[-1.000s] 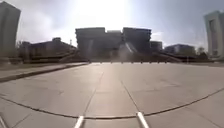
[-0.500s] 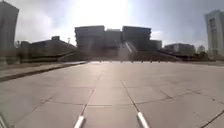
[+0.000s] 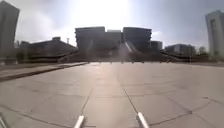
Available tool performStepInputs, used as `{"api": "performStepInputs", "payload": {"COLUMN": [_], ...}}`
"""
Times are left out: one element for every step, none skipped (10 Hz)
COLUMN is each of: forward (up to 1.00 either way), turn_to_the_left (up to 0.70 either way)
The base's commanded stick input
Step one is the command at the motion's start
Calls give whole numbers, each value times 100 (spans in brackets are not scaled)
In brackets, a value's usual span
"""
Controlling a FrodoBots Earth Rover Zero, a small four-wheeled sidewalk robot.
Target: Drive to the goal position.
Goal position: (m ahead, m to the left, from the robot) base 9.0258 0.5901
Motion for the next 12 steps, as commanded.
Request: {"api": "performStepInputs", "payload": {"forward": [100, 100, 100, 100, 100, 100, 100, 100, 100, 100, 100, 100], "turn_to_the_left": [0, 0, 0, 0, 0, 0, 0, 0, 0, 0, 0, 0]}}
